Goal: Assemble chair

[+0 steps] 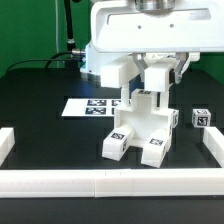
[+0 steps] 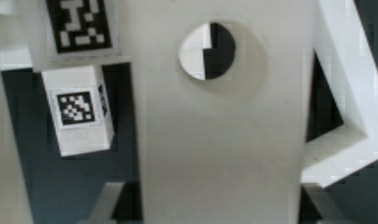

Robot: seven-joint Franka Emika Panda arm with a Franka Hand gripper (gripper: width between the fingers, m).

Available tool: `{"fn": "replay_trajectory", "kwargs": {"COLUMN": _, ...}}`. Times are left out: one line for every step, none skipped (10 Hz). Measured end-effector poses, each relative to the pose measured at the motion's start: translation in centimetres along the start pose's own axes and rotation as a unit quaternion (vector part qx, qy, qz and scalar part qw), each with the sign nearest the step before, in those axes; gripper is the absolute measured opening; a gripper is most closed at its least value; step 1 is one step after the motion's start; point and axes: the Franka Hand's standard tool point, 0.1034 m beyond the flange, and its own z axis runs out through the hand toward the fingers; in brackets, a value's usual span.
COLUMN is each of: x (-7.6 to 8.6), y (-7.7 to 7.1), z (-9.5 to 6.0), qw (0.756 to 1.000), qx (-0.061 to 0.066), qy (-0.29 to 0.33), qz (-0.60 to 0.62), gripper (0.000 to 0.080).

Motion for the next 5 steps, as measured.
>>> {"fn": "replay_trajectory", "kwargs": {"x": -0.01, "y": 0.0, "z": 0.03, "qw": 1.0, "qx": 0.0, "qy": 0.0, "qz": 0.0, "gripper": 0.0284}}
{"fn": "replay_trajectory", "kwargs": {"x": -0.02, "y": 0.01, "z": 0.08, "qw": 1.0, "qx": -0.001, "qy": -0.001, "qz": 0.0, "gripper": 0.0284}}
{"fn": "replay_trajectory", "kwargs": {"x": -0.03, "y": 0.04, "z": 0.14, "qw": 1.0, "qx": -0.001, "qy": -0.001, "qz": 0.0, "gripper": 0.0284}}
{"fn": "replay_trajectory", "kwargs": {"x": -0.18, "y": 0.0, "z": 0.28, "qw": 1.0, "qx": -0.002, "qy": -0.002, "qz": 0.001, "gripper": 0.0284}}
{"fn": "replay_trajectory", "kwargs": {"x": -0.69, "y": -0.12, "z": 0.63, "qw": 1.0, "qx": -0.003, "qy": -0.006, "qz": 0.0, "gripper": 0.0284}}
